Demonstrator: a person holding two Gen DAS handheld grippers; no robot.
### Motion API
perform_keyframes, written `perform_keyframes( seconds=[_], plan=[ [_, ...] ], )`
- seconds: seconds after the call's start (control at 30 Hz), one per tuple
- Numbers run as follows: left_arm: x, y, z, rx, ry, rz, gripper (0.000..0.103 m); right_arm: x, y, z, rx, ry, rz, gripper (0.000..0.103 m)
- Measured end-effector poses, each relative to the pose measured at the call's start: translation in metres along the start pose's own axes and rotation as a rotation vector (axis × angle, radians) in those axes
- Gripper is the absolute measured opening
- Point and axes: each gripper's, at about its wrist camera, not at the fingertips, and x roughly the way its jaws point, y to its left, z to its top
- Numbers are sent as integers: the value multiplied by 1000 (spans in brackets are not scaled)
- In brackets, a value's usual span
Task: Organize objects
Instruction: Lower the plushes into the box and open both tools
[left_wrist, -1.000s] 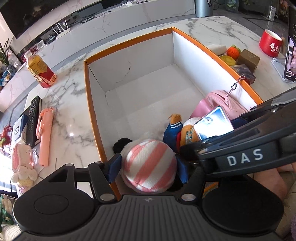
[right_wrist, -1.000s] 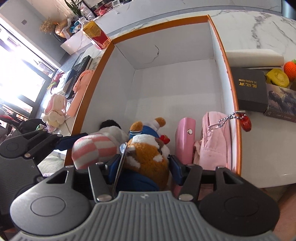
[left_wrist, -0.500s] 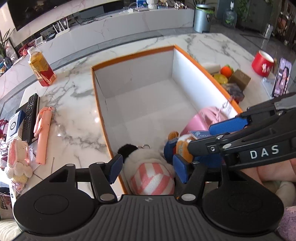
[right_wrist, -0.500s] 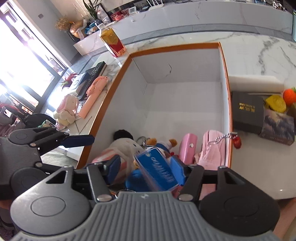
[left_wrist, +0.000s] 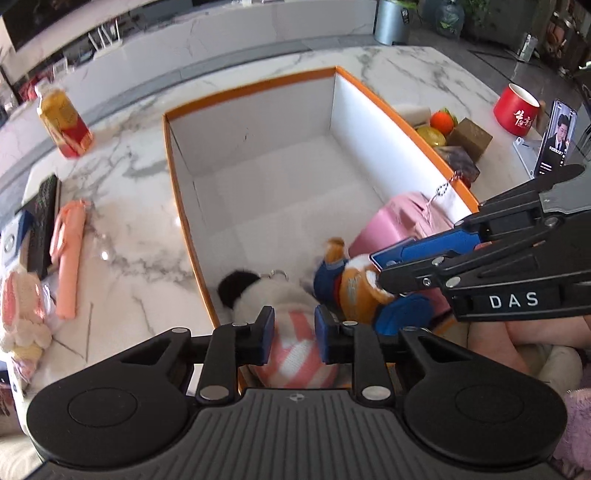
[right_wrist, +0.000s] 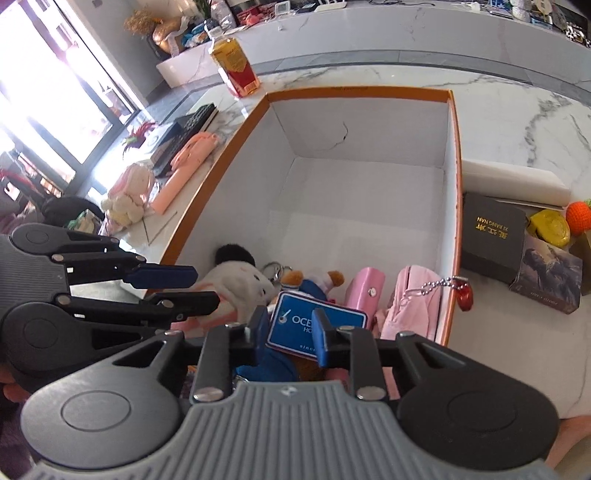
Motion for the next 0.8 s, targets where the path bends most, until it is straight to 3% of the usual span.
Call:
perform_keyframes(
  seconds=[0.2,0.4,0.57,0.73,0.8],
  plan=[
    [8,0,-1,-17,39,7,24,18,-2,-4,8,96,43,13],
    [14,-10,0,19,61,39,24,28,1,-7,17,157,90,12],
    [25,-9,-2,21,103,50,24,25,3,-8,16,150,84,13],
    [24,-9,-1,26,102,48,24,9,4,-1,-34,86,25,20],
    [15,-3,2,11,65,26,24,2,1,4,-54,57,-8,20]
  ],
)
